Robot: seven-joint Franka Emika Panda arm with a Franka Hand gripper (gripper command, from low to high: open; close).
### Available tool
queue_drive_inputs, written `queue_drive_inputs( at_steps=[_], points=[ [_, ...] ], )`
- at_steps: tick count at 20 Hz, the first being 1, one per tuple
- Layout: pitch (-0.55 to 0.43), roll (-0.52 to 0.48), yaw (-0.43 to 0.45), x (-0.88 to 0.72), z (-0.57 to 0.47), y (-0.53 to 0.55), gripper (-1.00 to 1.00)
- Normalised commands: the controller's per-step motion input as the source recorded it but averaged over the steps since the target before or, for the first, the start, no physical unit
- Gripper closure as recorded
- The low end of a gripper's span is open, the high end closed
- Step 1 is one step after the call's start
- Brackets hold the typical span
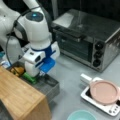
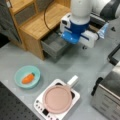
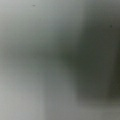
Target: Open the drawer. Pick up the carrot. Put the carrots in the drawer.
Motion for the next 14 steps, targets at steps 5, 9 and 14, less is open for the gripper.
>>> queue_drive_inputs(
  at_steps=[5,9,14],
  points=[
    [-0.062,0.043,-0.114,-0.20,0.04,0.26,-1.00],
    [-0.060,0.056,-0.143,-0.15,0.02,0.25,-1.00],
    [-0.077,0.053,-0.164,-0.12,-0.07,0.22,-1.00]
  ],
)
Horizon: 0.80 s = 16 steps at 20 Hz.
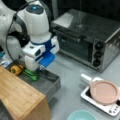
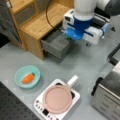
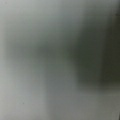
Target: Open the drawer. Pick up the carrot. Put the carrots in the drawer.
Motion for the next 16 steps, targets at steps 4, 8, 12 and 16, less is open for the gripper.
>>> queue_drive_inputs(
  at_steps=[4,8,12,16],
  points=[
    [-0.088,0.051,-0.177,-0.10,-0.11,0.22,-1.00],
    [-0.093,0.053,-0.193,-0.06,-0.11,0.24,-1.00],
    [-0.092,0.050,-0.215,-0.01,-0.10,0.31,-1.00],
    [-0.067,0.061,-0.211,0.06,-0.07,0.36,-1.00]
  ],
)
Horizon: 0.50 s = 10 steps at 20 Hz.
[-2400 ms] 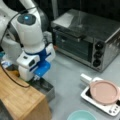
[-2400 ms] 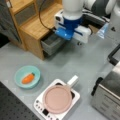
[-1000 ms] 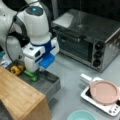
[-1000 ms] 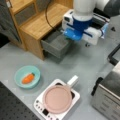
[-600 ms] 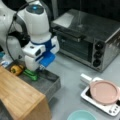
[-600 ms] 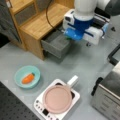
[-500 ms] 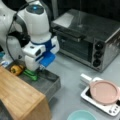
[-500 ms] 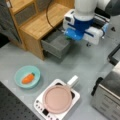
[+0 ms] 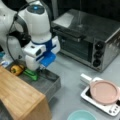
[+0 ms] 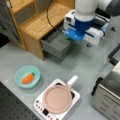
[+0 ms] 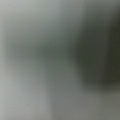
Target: Open the drawer. Pick up the carrot. Put the carrots in the drawer.
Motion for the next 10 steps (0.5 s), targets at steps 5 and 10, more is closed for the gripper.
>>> queue_drive_inputs(
  at_steps=[5,10],
  points=[
    [-0.018,0.090,-0.159,0.13,-0.04,0.36,-1.00],
    [0.024,0.106,-0.149,0.19,-0.02,0.27,-1.00]
  ],
)
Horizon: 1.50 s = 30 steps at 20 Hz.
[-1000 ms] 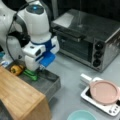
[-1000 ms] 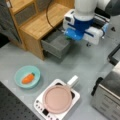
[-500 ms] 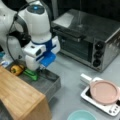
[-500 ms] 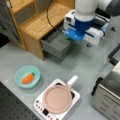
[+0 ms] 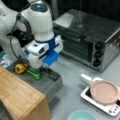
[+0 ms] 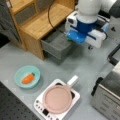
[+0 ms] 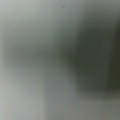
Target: Open the drawer. Pick up the carrot. Put the carrots in the drawer.
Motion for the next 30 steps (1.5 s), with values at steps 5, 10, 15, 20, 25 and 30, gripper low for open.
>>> queue_drive_inputs(
  at_steps=[5,10,15,20,25,30],
  points=[
    [0.038,0.096,-0.152,0.25,-0.01,0.18,-1.00],
    [0.044,0.087,-0.144,0.27,0.04,0.10,-1.00],
    [0.052,0.074,-0.129,0.29,0.09,0.07,-1.00],
    [0.090,0.065,-0.115,0.27,0.16,0.05,-1.00],
    [0.119,0.055,-0.107,0.28,0.22,0.01,-1.00],
    [0.154,0.054,-0.096,0.30,0.20,-0.05,-1.00]
  ],
)
